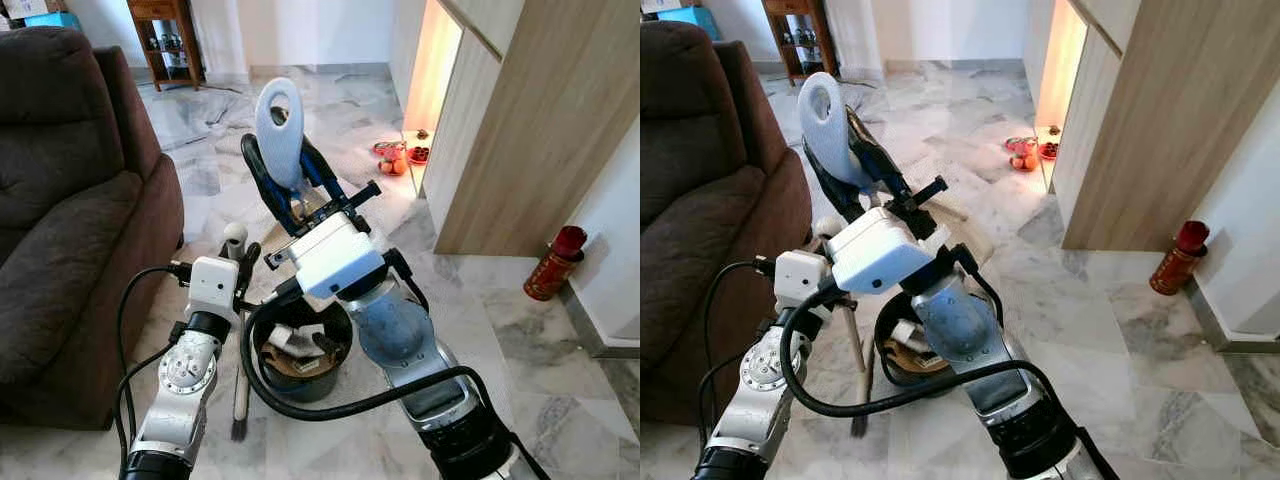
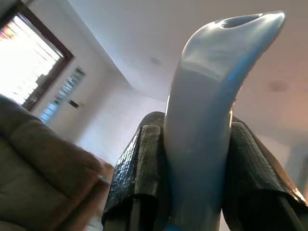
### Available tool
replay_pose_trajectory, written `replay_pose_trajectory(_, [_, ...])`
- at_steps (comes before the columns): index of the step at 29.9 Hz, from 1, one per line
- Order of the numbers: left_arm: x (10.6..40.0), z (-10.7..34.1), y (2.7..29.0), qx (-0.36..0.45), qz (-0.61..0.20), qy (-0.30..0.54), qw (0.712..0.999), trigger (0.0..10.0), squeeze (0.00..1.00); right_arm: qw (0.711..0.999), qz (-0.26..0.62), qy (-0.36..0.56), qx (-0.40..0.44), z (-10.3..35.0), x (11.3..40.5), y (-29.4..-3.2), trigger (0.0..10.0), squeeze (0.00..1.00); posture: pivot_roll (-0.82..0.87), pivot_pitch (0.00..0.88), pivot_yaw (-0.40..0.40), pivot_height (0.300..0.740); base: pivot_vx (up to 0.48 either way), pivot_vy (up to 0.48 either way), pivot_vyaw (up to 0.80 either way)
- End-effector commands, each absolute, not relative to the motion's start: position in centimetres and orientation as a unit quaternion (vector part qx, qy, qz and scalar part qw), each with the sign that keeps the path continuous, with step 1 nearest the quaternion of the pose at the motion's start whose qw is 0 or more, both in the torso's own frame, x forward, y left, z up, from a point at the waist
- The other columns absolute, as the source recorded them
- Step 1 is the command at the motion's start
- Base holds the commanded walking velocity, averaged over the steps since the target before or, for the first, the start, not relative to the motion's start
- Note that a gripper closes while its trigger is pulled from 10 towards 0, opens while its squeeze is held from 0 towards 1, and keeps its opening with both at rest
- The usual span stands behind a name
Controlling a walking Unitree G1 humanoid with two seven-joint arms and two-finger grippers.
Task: Sweep floor
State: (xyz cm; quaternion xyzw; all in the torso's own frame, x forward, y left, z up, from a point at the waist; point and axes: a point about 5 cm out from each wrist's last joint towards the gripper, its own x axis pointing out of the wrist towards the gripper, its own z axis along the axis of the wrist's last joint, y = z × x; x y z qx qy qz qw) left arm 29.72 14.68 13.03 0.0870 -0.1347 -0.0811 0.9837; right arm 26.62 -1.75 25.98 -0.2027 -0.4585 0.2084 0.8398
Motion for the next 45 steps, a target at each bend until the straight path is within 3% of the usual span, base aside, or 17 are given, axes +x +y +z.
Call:
replay_pose_trajectory(1, [30.0, 14.0, 14.7, 0.091, -0.081, -0.159, 0.980, 10.0, 0.00, 0.826, 0.166, -0.490, -0.225, 27.7, 26.9, -2.7, 10.0, 0.00, 0.12, 0.039, 0.032, 0.740, 0.000, 0.000, 0.00])
replay_pose_trajectory(6, [30.0, 14.0, 14.8, 0.092, -0.081, -0.159, 0.980, 10.0, 0.00, 0.836, 0.112, -0.473, -0.256, 27.7, 28.5, -5.1, 10.0, 0.00, 0.12, 0.041, 0.033, 0.740, 0.000, 0.000, 0.00])
replay_pose_trajectory(9, [29.9, 14.0, 14.9, 0.092, -0.080, -0.158, 0.980, 10.0, 0.00, 0.865, 0.032, -0.414, -0.283, 26.4, 30.7, -9.3, 10.0, 0.00, 0.11, 0.043, 0.034, 0.740, 0.000, 0.000, 0.00])
replay_pose_trajectory(11, [29.9, 14.0, 14.9, 0.093, -0.080, -0.158, 0.980, 10.0, 0.00, 0.870, 0.020, -0.405, -0.281, 26.1, 30.9, -9.9, 10.0, 0.00, 0.11, 0.043, 0.034, 0.740, 0.000, 0.000, 0.00])
replay_pose_trajectory(13, [29.8, 13.9, 15.0, 0.093, -0.080, -0.157, 0.980, 10.0, 0.00, 0.902, -0.019, -0.358, -0.240, 24.4, 31.8, -12.2, 10.0, 0.00, 0.11, 0.043, 0.034, 0.740, 0.000, 0.000, 0.00])
replay_pose_trajectory(16, [29.6, 13.9, 15.1, 0.095, -0.080, -0.156, 0.980, 10.0, 0.00, 0.911, -0.037, -0.320, -0.259, 22.0, 32.3, -13.6, 10.0, 0.00, 0.12, 0.046, 0.037, 0.740, 0.000, 0.000, 0.00])
replay_pose_trajectory(20, [29.4, 13.8, 15.3, 0.096, -0.079, -0.155, 0.980, 10.0, 0.00, 0.918, -0.035, -0.284, -0.274, 19.7, 32.5, -14.1, 10.0, 0.00, 0.12, 0.048, 0.039, 0.740, 0.000, 0.000, 0.00])
replay_pose_trajectory(27, [28.8, 13.6, 15.4, 0.096, -0.080, -0.151, 0.981, 10.0, 0.00, 0.950, -0.051, -0.204, -0.229, 14.7, 32.5, -15.1, 10.0, 0.00, 0.13, 0.050, 0.039, 0.740, 0.000, 0.000, 0.00])
replay_pose_trajectory(45, [28.0, 13.1, 15.5, 0.079, -0.077, -0.143, 0.983, 10.0, 0.00, 0.973, -0.084, -0.149, -0.152, 11.9, 33.0, -16.7, 10.0, 0.00, 0.12, 0.044, 0.037, 0.740, 0.000, 0.000, 0.00])
